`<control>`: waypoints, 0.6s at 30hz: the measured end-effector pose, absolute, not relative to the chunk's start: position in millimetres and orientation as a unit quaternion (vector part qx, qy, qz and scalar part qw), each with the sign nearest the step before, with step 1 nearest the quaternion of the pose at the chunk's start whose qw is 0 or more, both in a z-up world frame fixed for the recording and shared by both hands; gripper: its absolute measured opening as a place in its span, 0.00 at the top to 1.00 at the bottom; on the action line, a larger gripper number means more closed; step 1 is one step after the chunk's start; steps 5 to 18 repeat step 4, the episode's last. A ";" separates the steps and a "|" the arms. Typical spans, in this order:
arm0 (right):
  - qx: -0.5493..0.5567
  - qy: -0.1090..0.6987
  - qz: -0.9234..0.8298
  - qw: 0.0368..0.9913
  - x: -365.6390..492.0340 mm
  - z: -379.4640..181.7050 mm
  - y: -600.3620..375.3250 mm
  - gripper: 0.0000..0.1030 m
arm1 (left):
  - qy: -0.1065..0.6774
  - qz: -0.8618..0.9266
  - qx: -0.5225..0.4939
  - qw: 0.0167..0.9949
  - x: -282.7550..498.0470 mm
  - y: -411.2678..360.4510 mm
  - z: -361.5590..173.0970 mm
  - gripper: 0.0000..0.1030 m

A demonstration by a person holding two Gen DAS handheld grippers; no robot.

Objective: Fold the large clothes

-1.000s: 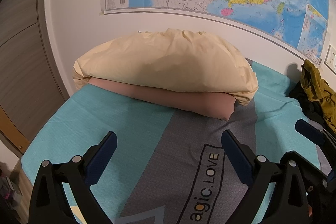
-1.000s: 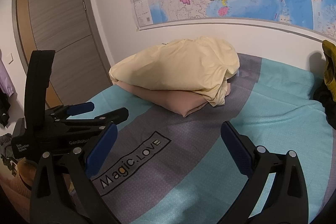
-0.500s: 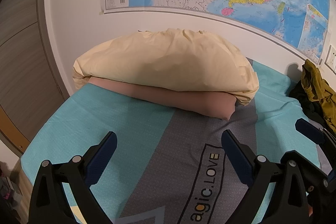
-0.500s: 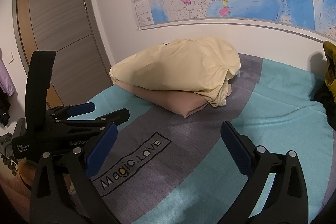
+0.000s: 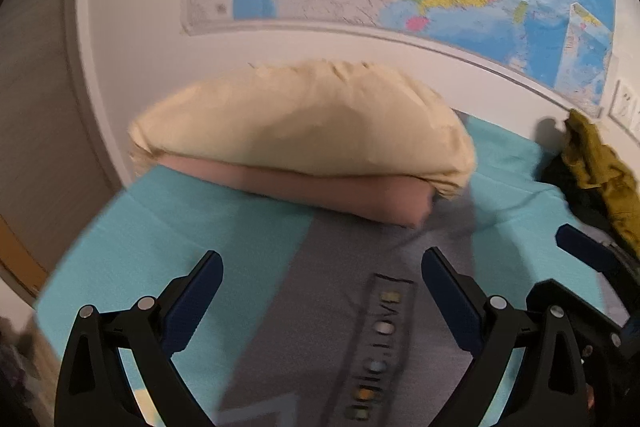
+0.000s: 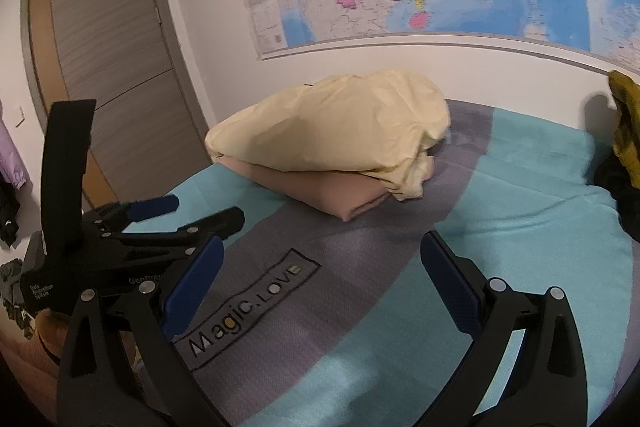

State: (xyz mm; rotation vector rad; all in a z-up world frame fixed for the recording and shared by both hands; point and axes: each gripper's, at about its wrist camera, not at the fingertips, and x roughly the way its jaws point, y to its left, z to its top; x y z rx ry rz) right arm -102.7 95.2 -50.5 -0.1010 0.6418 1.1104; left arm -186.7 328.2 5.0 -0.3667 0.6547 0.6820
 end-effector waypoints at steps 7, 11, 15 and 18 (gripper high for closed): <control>-0.034 0.307 0.475 0.824 -91.9 -52.9 63.4 0.06 | 0.323 0.283 -0.181 0.885 -166.0 315.7 1.0 0.07; -0.034 0.307 0.475 0.824 -91.9 -52.9 63.4 0.06 | 0.323 0.283 -0.181 0.885 -166.0 315.7 1.0 0.07; -0.034 0.307 0.475 0.824 -91.9 -52.9 63.4 0.06 | 0.323 0.283 -0.181 0.885 -166.0 315.7 1.0 0.07; -0.034 0.307 0.475 0.824 -91.9 -52.9 63.4 0.06 | 0.323 0.283 -0.181 0.885 -166.0 315.7 1.0 0.07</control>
